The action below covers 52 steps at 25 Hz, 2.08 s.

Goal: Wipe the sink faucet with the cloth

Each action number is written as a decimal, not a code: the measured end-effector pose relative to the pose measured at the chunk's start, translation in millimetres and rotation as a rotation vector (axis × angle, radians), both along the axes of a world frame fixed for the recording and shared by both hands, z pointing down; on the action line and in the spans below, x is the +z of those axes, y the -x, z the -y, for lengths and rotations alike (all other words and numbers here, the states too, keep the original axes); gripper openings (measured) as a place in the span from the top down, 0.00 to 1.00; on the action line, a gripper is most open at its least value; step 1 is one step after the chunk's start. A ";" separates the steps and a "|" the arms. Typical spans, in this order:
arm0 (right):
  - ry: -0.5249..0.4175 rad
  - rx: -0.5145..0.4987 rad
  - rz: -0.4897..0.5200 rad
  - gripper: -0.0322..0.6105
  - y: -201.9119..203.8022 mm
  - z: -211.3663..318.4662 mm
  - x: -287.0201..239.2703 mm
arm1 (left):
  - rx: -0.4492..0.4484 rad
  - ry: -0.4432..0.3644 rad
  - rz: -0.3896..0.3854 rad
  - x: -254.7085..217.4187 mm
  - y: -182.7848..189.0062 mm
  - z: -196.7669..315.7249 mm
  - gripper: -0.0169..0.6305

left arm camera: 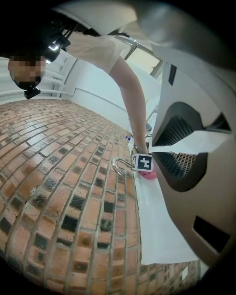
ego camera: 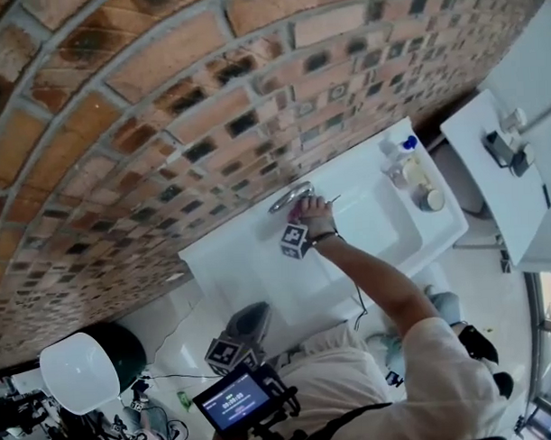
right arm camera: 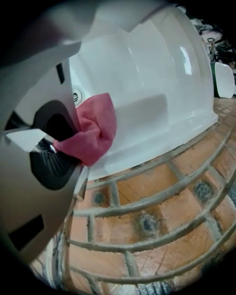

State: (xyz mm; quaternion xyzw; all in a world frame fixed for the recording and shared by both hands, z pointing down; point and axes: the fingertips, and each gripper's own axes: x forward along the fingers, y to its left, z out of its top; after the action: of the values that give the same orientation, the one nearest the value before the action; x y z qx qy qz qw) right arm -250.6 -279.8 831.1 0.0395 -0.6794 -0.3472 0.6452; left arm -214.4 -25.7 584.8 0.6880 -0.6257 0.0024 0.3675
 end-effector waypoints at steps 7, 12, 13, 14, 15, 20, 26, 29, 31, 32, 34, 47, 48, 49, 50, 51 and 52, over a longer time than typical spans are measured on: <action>0.065 0.108 0.084 0.86 -6.8 5.7 -30.2 | 0.015 -0.002 0.001 -0.7 -1.5 0.0 0.92; 0.095 0.150 0.100 0.86 -10.9 19.5 -47.4 | 0.018 -0.004 0.001 -1.6 -3.6 -0.8 0.92; 0.105 0.161 0.098 0.86 -13.6 21.9 -50.0 | 0.019 -0.003 0.002 -2.5 -4.5 -0.5 0.92; 0.119 0.175 0.097 0.86 -16.3 24.5 -52.2 | 0.021 -0.003 0.002 -3.3 -5.4 -0.1 0.92; 0.135 0.190 0.096 0.86 -18.8 27.4 -53.8 | 0.022 -0.002 0.003 -4.0 -6.0 0.3 0.92; 0.259 0.278 0.104 0.86 -25.2 39.9 -53.2 | 0.013 0.005 0.001 -1.1 -5.9 -2.7 0.92; 0.529 0.432 0.125 0.86 -28.2 54.1 -36.2 | -0.003 0.007 -0.004 1.6 -4.3 -5.5 0.92; 0.612 0.526 0.112 0.86 -31.5 66.9 -22.5 | -0.005 0.017 -0.002 3.1 -4.0 -5.9 0.92; 0.657 0.587 0.096 0.86 -38.9 75.2 -17.9 | 0.000 0.020 -0.001 3.9 -4.9 -5.0 0.92; 0.690 0.609 0.093 0.86 -41.3 76.8 -15.7 | 0.002 0.020 -0.001 4.0 -5.2 -4.3 0.92; 0.770 0.645 0.104 0.86 -42.1 77.5 -11.7 | 0.004 0.024 -0.003 4.9 -5.5 -3.9 0.92; 0.996 1.041 0.260 0.86 -59.8 109.3 36.9 | 0.023 0.052 -0.006 9.8 -8.5 5.2 0.92; 1.010 1.088 0.274 0.86 -63.1 111.8 42.7 | 0.021 0.054 -0.004 9.9 -8.5 4.9 0.92; 1.008 1.123 0.287 0.86 -67.6 115.7 47.7 | 0.018 0.056 -0.004 10.1 -8.5 4.5 0.92; 0.992 1.141 0.300 0.86 -72.7 120.2 51.3 | 0.014 0.058 -0.004 10.6 -8.6 4.1 0.92; 0.971 1.142 0.314 0.86 -77.5 124.2 52.5 | 0.010 0.059 -0.005 11.1 -8.9 3.6 0.92; 0.947 1.128 0.328 0.86 -81.6 126.9 50.9 | 0.006 0.060 -0.006 11.5 -9.1 3.0 0.92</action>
State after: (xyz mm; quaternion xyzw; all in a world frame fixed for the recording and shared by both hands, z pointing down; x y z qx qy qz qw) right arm -169.0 -406.7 882.0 0.1511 -0.7203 0.3750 0.5637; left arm -205.4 -28.6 596.2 0.6787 -0.6220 0.0200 0.3899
